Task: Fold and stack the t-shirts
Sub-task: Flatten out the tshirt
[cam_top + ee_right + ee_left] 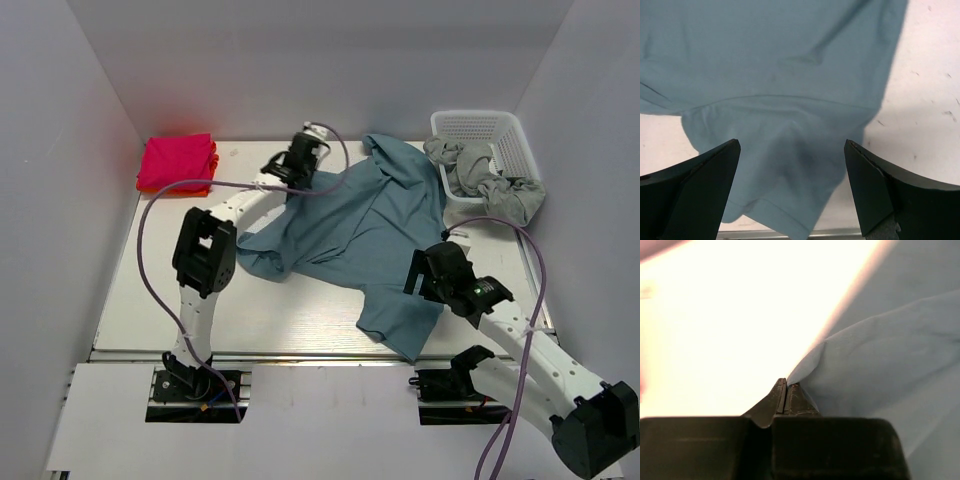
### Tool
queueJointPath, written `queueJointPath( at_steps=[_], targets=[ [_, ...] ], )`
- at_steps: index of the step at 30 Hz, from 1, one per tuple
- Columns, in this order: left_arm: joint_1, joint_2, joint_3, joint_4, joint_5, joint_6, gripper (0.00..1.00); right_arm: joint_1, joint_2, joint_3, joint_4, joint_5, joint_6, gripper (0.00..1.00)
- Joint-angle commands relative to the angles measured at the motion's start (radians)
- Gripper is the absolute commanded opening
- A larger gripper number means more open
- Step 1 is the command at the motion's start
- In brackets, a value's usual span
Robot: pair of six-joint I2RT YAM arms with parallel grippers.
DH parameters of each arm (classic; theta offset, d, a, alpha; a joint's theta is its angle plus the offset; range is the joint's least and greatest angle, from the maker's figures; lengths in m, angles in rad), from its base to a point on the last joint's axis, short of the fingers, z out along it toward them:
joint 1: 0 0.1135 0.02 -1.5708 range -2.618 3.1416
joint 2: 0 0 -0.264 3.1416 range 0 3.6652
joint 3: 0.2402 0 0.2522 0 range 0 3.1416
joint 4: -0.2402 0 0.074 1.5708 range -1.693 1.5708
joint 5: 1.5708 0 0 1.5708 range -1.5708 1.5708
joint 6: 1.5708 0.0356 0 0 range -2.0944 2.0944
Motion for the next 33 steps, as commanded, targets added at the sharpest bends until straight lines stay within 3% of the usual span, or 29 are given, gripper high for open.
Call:
queueJointPath(
  at_steps=[1, 5, 11, 13, 16, 17, 18, 19, 21, 23, 27, 29, 30, 31, 33],
  targets=[
    [0.083, 0.028, 0.093, 0.032, -0.061, 0.083, 0.00, -0.001, 0.025, 0.015, 0.102, -0.038, -0.063, 0.90],
    [0.181, 0.105, 0.149, 0.180, -0.023, 0.216, 0.00, -0.001, 0.082, 0.041, 0.136, -0.050, -0.100, 0.90],
    [0.275, 0.345, 0.406, 0.341, 0.158, 0.397, 0.00, -0.001, 0.172, 0.075, 0.176, -0.067, -0.126, 0.90],
    [0.298, 0.388, 0.431, 0.409, 0.205, 0.428, 0.00, -0.002, 0.207, 0.081, 0.194, -0.073, -0.129, 0.90],
    [0.323, 0.407, 0.405, 0.584, 0.314, 0.422, 0.08, -0.001, 0.240, 0.087, 0.214, -0.096, -0.141, 0.90],
    [0.323, 0.416, 0.405, 0.618, 0.363, 0.407, 0.12, -0.002, 0.250, 0.090, 0.224, -0.104, -0.149, 0.90],
    [0.336, 0.416, 0.405, 0.665, 0.394, 0.395, 0.34, -0.001, 0.264, 0.095, 0.225, -0.124, -0.160, 0.90],
    [0.337, 0.416, 0.405, 0.682, 0.416, 0.372, 0.77, -0.001, 0.275, 0.098, 0.225, -0.130, -0.163, 0.90],
    [0.337, 0.407, 0.405, 0.715, 0.407, 0.321, 1.00, -0.001, 0.290, 0.111, 0.228, -0.149, -0.180, 0.90],
    [0.346, 0.375, 0.423, 0.674, 0.381, 0.266, 1.00, -0.001, 0.296, 0.111, 0.231, -0.155, -0.178, 0.90],
    [0.346, 0.245, 0.407, 0.355, 0.271, 0.255, 1.00, 0.003, 0.295, 0.095, 0.237, -0.188, -0.181, 0.90],
    [0.346, 0.144, 0.261, 0.270, 0.171, 0.157, 1.00, 0.004, 0.299, 0.090, 0.247, -0.216, -0.180, 0.90],
    [0.346, 0.016, 0.186, 0.242, 0.154, 0.114, 1.00, 0.006, 0.301, 0.088, 0.253, -0.243, -0.181, 0.90],
    [0.346, -0.049, 0.017, 0.209, 0.128, 0.032, 1.00, 0.006, 0.304, 0.082, 0.253, -0.253, -0.184, 0.90],
    [0.346, -0.184, -0.150, 0.170, 0.108, -0.029, 1.00, 0.009, 0.298, 0.070, 0.274, -0.308, -0.192, 0.90]
  ],
)
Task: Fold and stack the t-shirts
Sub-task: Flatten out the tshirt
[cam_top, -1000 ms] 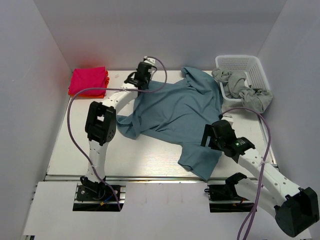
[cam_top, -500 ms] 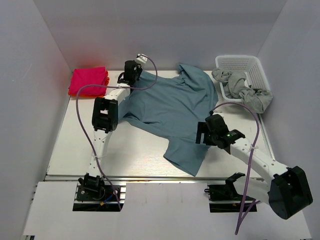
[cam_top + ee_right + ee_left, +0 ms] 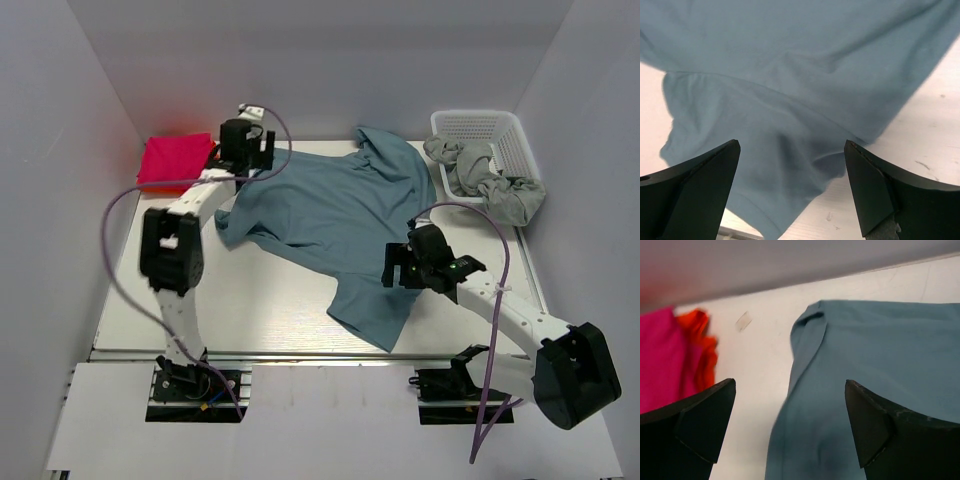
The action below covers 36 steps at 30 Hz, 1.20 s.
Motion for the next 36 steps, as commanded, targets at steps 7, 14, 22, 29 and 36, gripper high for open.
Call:
queueJointPath(
  at_steps=[7, 14, 22, 29, 36],
  targets=[
    [-0.021, -0.674, -0.746, -0.232, -0.042, -0.395, 1.00, 0.030, -0.006, -0.007, 0.078, -0.355, -0.130, 0.90],
    [-0.007, -0.705, -0.882, -0.188, 0.006, -0.341, 0.95, 0.075, 0.006, -0.010, 0.095, -0.368, -0.127, 0.90],
    [0.002, -0.534, -0.843, -0.166, -0.003, -0.331, 0.70, 0.105, 0.006, -0.013, 0.109, -0.325, -0.093, 0.90],
    [0.002, -0.450, -0.758, -0.199, -0.080, -0.351, 0.61, 0.110, 0.004, -0.002, 0.103, -0.302, -0.092, 0.90],
    [0.002, -0.429, -0.731, -0.236, -0.178, -0.351, 0.63, 0.111, 0.012, -0.002, 0.109, -0.290, -0.089, 0.90]
  ],
)
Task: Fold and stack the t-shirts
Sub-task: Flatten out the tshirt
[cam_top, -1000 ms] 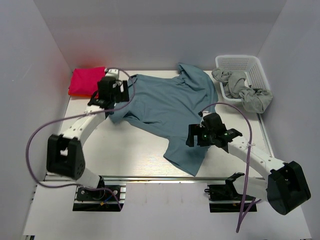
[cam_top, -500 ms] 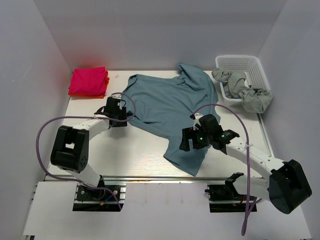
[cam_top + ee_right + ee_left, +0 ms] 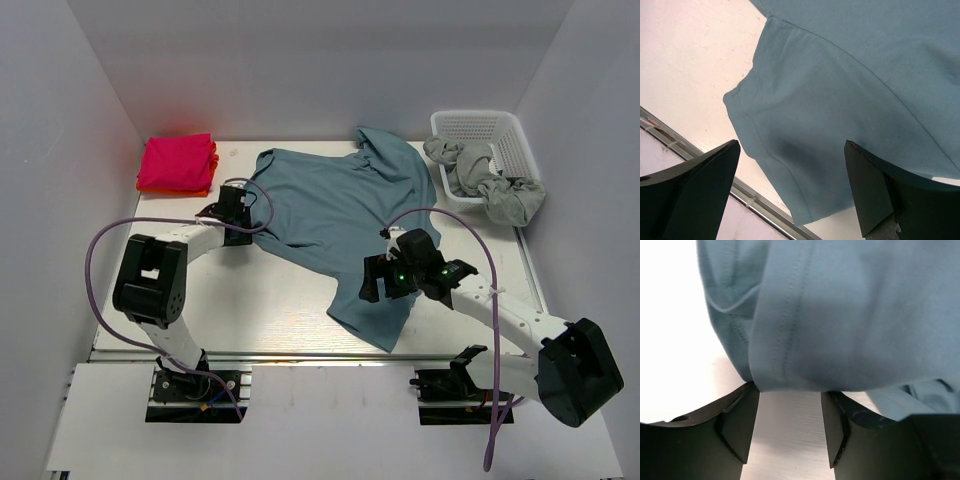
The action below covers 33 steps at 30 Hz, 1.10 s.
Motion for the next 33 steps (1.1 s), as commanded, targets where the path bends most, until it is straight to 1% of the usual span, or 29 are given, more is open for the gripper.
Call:
queueJointPath(
  at_steps=[1, 2, 3, 4, 5, 6, 9, 10, 13, 15, 17, 18, 19, 20, 22, 23, 25, 26, 27, 28, 29, 30, 31, 32, 33],
  targets=[
    [0.006, 0.002, 0.052, -0.042, -0.081, -0.017, 0.63, 0.007, 0.005, 0.011, 0.027, 0.012, 0.007, 0.90],
    [0.006, 0.017, 0.063, -0.042, -0.081, -0.017, 0.61, 0.010, 0.004, 0.011, 0.030, 0.015, 0.004, 0.90],
    [0.006, 0.017, 0.063, -0.042, -0.081, -0.017, 0.55, 0.007, 0.002, 0.011, 0.030, 0.015, 0.004, 0.90],
    [0.006, 0.029, 0.072, -0.042, -0.063, -0.017, 0.33, 0.008, 0.005, 0.011, 0.030, 0.018, 0.007, 0.90],
    [0.006, 0.029, 0.085, -0.042, -0.063, -0.008, 0.15, 0.010, 0.002, 0.011, 0.031, 0.023, 0.007, 0.90],
    [0.006, 0.029, 0.094, -0.042, -0.063, -0.008, 0.00, 0.010, 0.002, 0.010, 0.034, 0.023, 0.007, 0.90],
    [-0.003, 0.005, 0.112, -0.004, -0.034, 0.009, 0.00, 0.007, 0.002, 0.005, 0.033, 0.038, 0.010, 0.90],
    [-0.003, -0.012, 0.112, 0.033, -0.023, 0.034, 0.00, 0.007, -0.001, 0.002, 0.031, 0.043, 0.012, 0.90],
    [-0.003, -0.067, 0.112, 0.076, 0.012, 0.053, 0.00, 0.008, -0.004, -0.004, 0.033, 0.063, 0.027, 0.90],
    [-0.003, -0.078, 0.140, 0.096, 0.026, 0.078, 0.00, 0.005, -0.013, -0.012, 0.031, 0.083, 0.030, 0.90],
    [0.006, -0.063, 0.172, 0.096, 0.026, 0.088, 0.00, 0.007, -0.019, -0.013, 0.036, 0.098, 0.035, 0.90],
    [0.006, -0.051, 0.212, 0.096, 0.026, 0.102, 0.00, 0.005, -0.022, -0.015, 0.039, 0.101, 0.035, 0.90],
    [0.006, -0.035, 0.233, 0.096, 0.046, 0.102, 0.00, 0.005, -0.024, -0.013, 0.037, 0.106, 0.038, 0.90],
    [0.006, 0.004, 0.284, 0.096, 0.067, 0.123, 0.00, 0.003, -0.023, -0.013, 0.040, 0.115, 0.035, 0.90],
    [0.006, 0.060, 0.348, 0.078, 0.067, 0.134, 0.00, 0.003, -0.013, -0.006, 0.036, 0.123, 0.035, 0.90],
    [0.006, 0.124, 0.426, 0.064, 0.052, 0.134, 0.00, 0.005, -0.001, -0.003, 0.031, 0.130, 0.038, 0.90],
    [0.015, 0.192, 0.505, 0.035, 0.061, 0.145, 0.00, 0.003, 0.016, 0.011, 0.027, 0.141, 0.041, 0.90],
    [0.015, 0.227, 0.592, 0.023, 0.076, 0.156, 0.00, 0.003, 0.028, 0.011, 0.021, 0.149, 0.043, 0.90],
    [0.026, 0.268, 0.644, 0.006, 0.077, 0.156, 0.00, 0.003, 0.033, 0.014, 0.017, 0.152, 0.047, 0.90],
    [0.026, 0.358, 0.699, -0.050, 0.087, 0.156, 0.00, 0.003, 0.039, 0.022, 0.019, 0.150, 0.050, 0.90],
    [0.035, 0.406, 0.820, -0.089, 0.087, 0.156, 0.00, 0.005, 0.053, 0.025, 0.013, 0.150, 0.049, 0.90],
    [0.035, 0.454, 0.882, -0.159, 0.106, 0.167, 0.15, 0.002, 0.056, 0.037, 0.007, 0.153, 0.050, 0.90],
    [0.046, 0.536, 0.936, -0.193, 0.106, 0.167, 0.24, 0.003, 0.066, 0.037, 0.005, 0.153, 0.052, 0.90],
    [0.046, 0.567, 1.027, -0.226, 0.119, 0.167, 0.37, 0.002, 0.066, 0.039, -0.004, 0.157, 0.055, 0.90],
    [0.055, 0.589, 1.059, -0.252, 0.120, 0.167, 0.53, 0.005, 0.068, 0.045, -0.007, 0.158, 0.056, 0.90]
  ],
)
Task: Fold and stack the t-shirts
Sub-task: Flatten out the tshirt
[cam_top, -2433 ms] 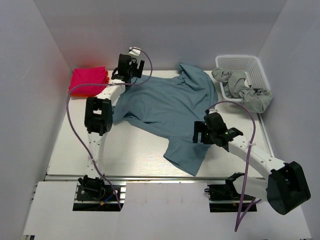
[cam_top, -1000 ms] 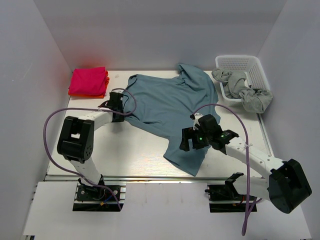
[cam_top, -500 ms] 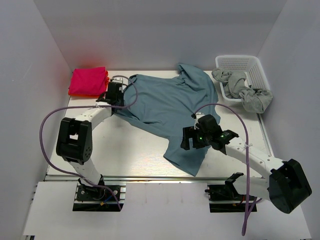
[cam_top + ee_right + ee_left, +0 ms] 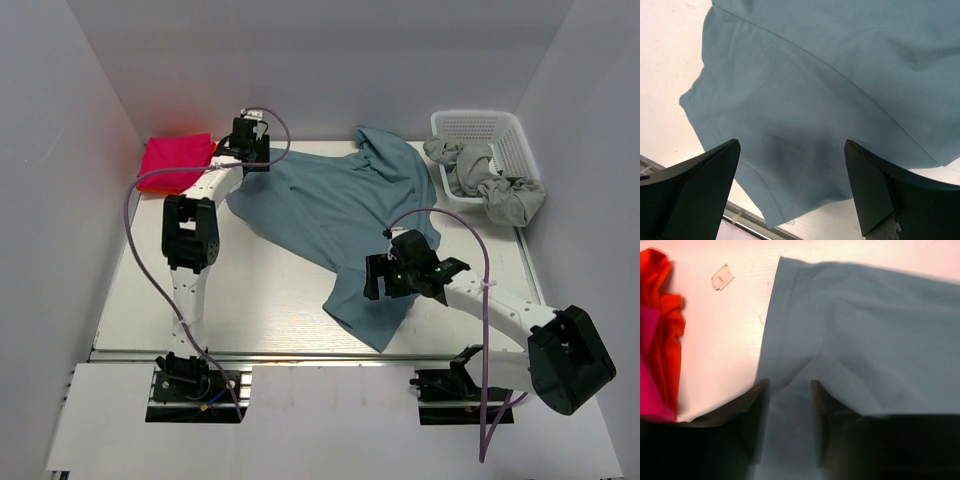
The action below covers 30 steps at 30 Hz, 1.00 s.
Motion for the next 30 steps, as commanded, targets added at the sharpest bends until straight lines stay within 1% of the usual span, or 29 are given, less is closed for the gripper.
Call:
queueJointPath(
  at_steps=[1, 3, 4, 5, 6, 7, 9, 10, 11, 12, 13, 18, 19, 23, 26, 27, 29, 30],
  targets=[
    [0.026, 0.048, 0.125, -0.178, 0.031, 0.012, 0.79, 0.001, 0.003, 0.047, -0.009, 0.020, 0.011, 0.90],
    [0.037, 0.010, 0.072, -0.154, 0.031, 0.012, 0.98, 0.001, 0.003, 0.053, -0.015, 0.020, 0.014, 0.90],
    [0.037, -0.021, -0.003, -0.110, 0.031, -0.002, 1.00, 0.001, 0.000, 0.055, -0.018, 0.019, 0.014, 0.90],
    [0.037, -0.055, -0.040, -0.094, 0.031, -0.011, 1.00, 0.002, -0.002, 0.055, -0.015, 0.008, 0.014, 0.90],
    [0.046, -0.122, -0.080, -0.077, 0.044, -0.011, 1.00, 0.002, -0.003, 0.053, -0.020, 0.004, 0.020, 0.90],
    [0.046, -0.157, -0.159, -0.065, 0.044, -0.044, 1.00, 0.005, -0.002, 0.045, -0.018, -0.004, 0.023, 0.90],
    [0.046, -0.255, -0.247, -0.025, 0.044, -0.069, 1.00, 0.007, 0.015, 0.038, 0.011, -0.039, 0.026, 0.90],
    [0.046, -0.282, -0.344, 0.007, 0.092, -0.069, 1.00, 0.008, 0.026, 0.032, 0.035, -0.047, 0.031, 0.90],
    [0.046, -0.302, -0.388, 0.075, 0.123, -0.081, 1.00, 0.010, 0.033, 0.019, 0.048, -0.065, 0.038, 0.90],
    [0.046, -0.313, -0.451, 0.105, 0.175, -0.097, 1.00, 0.008, 0.056, 0.015, 0.063, -0.070, 0.047, 0.90],
    [0.037, -0.313, -0.465, 0.122, 0.201, -0.109, 1.00, 0.008, 0.063, 0.013, 0.077, -0.075, 0.055, 0.90],
    [0.017, -0.233, -0.474, 0.113, 0.303, -0.143, 1.00, -0.001, 0.134, -0.002, 0.074, -0.041, 0.129, 0.90],
    [0.017, -0.224, -0.502, 0.127, 0.359, -0.152, 1.00, 0.001, 0.139, -0.005, 0.062, -0.030, 0.153, 0.90],
    [0.017, -0.202, -0.560, 0.115, 0.386, -0.184, 1.00, -0.019, 0.187, -0.014, -0.003, 0.084, 0.244, 0.90],
    [0.017, -0.225, -0.655, 0.105, 0.421, -0.219, 1.00, -0.047, 0.195, -0.034, -0.031, 0.131, 0.284, 0.90],
    [0.017, -0.245, -0.724, 0.105, 0.433, -0.219, 1.00, -0.057, 0.188, -0.048, -0.031, 0.134, 0.316, 0.90],
    [0.017, -0.297, -0.805, 0.119, 0.424, -0.261, 1.00, -0.087, 0.168, -0.056, -0.043, 0.164, 0.322, 0.90],
    [0.008, -0.361, -0.883, 0.105, 0.400, -0.273, 1.00, -0.106, 0.156, -0.057, -0.055, 0.178, 0.325, 0.90]
  ],
)
